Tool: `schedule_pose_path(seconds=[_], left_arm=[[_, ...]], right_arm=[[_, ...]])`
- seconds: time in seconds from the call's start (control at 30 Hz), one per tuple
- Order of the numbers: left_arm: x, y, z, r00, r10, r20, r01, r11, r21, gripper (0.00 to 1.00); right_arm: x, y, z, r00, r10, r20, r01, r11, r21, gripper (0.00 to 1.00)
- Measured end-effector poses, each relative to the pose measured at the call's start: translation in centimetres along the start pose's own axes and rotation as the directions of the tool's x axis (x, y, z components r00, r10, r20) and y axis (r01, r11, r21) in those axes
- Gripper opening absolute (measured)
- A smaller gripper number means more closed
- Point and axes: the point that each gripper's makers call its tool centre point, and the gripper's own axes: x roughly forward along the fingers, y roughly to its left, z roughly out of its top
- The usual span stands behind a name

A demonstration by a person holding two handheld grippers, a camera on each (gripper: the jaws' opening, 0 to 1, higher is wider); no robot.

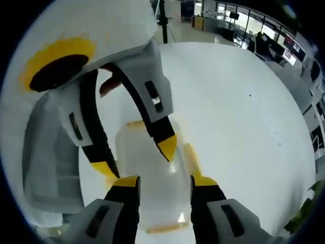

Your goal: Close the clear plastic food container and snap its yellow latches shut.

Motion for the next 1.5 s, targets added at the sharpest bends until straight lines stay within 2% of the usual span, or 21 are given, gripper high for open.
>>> schedule_pose_path(seconds=[0.07,0.63,0.73,0.87,1.0,1.17,1.33,1.5], left_arm=[[0.0,-0.1,0.0,1.0,0.01,-0.007,-0.01,1.0,0.027,0.46],[0.4,-0.9,-0.4,0.998,0.056,-0.005,-0.055,0.996,0.076,0.56],[0.6,-1.1,-0.6,0.997,0.079,-0.017,-0.077,0.991,0.114,0.57],[0.6,-1.2,-0.6,0.996,0.093,-0.004,-0.092,0.99,0.104,0.59],[0.7,-1.3,-0.6,0.994,0.105,0.001,-0.104,0.989,0.108,0.6],[0.9,-1.0,-0.8,0.989,0.146,-0.022,-0.141,0.978,0.154,0.57],[1.0,-1.0,-0.8,0.986,0.166,-0.025,-0.16,0.975,0.154,0.57],[1.2,-1.0,-0.9,0.979,0.2,-0.033,-0.19,0.964,0.188,0.56]], right_arm=[[0.0,-0.3,0.0,1.0,-0.001,-0.002,0.001,1.0,-0.002,0.39],[0.8,-1.4,-0.2,0.999,0.02,-0.026,-0.021,0.999,-0.031,0.45],[0.9,-1.5,-0.3,0.999,0.026,-0.034,-0.027,0.999,-0.036,0.45],[1.1,-1.8,-0.5,0.998,0.032,-0.048,-0.034,0.999,-0.04,0.45],[1.2,-1.8,-0.5,0.997,0.055,-0.045,-0.056,0.998,-0.04,0.45],[1.4,-1.9,-0.5,0.995,0.083,-0.052,-0.085,0.996,-0.033,0.46],[1.6,-1.8,-0.5,0.992,0.113,-0.054,-0.115,0.993,-0.033,0.46],[2.0,-1.1,-0.2,0.985,0.164,-0.049,-0.166,0.986,-0.032,0.42]])
